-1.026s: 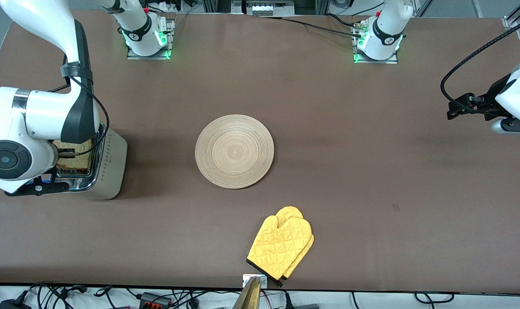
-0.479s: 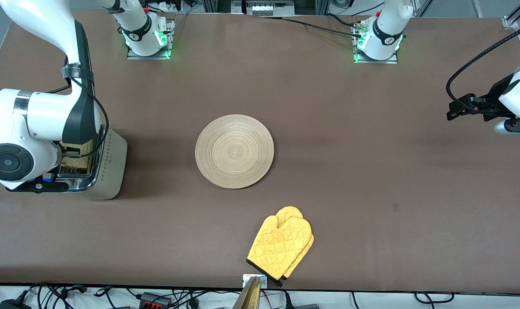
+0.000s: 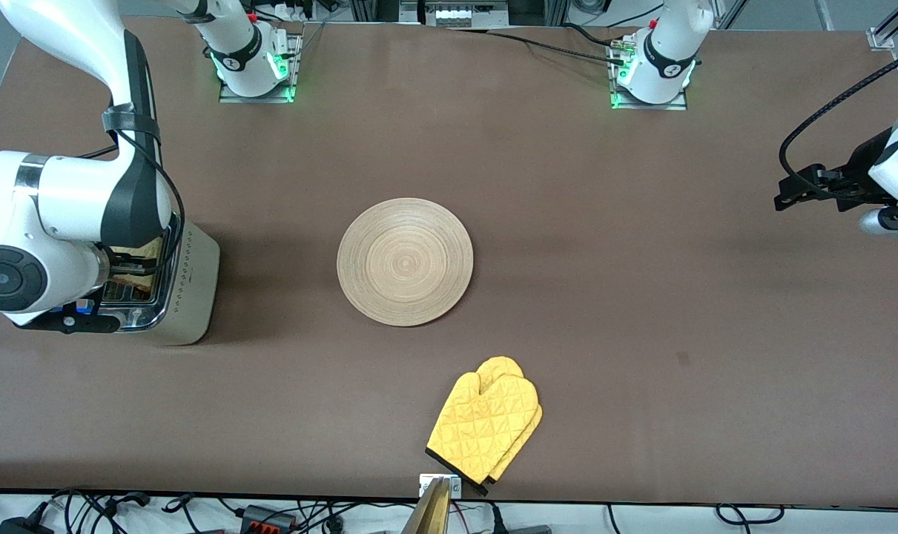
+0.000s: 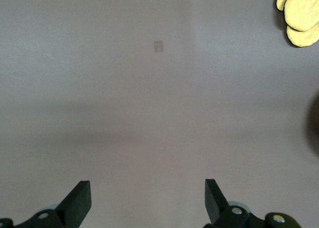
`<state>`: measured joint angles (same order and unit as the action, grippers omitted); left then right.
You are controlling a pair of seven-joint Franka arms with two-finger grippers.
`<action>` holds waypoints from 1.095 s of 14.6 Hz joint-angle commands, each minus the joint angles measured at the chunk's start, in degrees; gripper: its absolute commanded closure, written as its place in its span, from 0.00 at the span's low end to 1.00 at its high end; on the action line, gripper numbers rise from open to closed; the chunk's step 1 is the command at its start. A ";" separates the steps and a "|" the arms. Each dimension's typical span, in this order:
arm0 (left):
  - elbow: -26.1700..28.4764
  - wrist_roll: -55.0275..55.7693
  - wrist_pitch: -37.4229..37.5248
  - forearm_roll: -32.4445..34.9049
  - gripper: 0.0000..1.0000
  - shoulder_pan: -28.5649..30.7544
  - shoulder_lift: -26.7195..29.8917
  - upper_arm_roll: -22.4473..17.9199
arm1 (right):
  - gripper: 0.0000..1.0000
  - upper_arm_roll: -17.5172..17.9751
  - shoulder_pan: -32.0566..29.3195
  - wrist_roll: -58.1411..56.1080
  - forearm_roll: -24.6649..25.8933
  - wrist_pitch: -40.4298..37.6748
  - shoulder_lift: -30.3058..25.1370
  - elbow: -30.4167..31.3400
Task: Move plate and put bread in toaster
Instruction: 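Lower the bread into the toaster slot with the right gripper, then open the right gripper and raise it away from the toaster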
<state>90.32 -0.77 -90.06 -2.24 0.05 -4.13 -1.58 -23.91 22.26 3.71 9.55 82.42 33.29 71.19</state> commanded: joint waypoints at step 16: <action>-1.47 0.33 0.50 -0.66 0.00 0.30 -0.62 -0.09 | 0.00 -0.62 -1.79 0.95 -13.85 -0.59 -7.97 -2.02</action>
<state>90.32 -0.68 -90.06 -2.25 0.07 -4.13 -1.59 -25.26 20.06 4.38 -3.00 82.22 26.53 68.95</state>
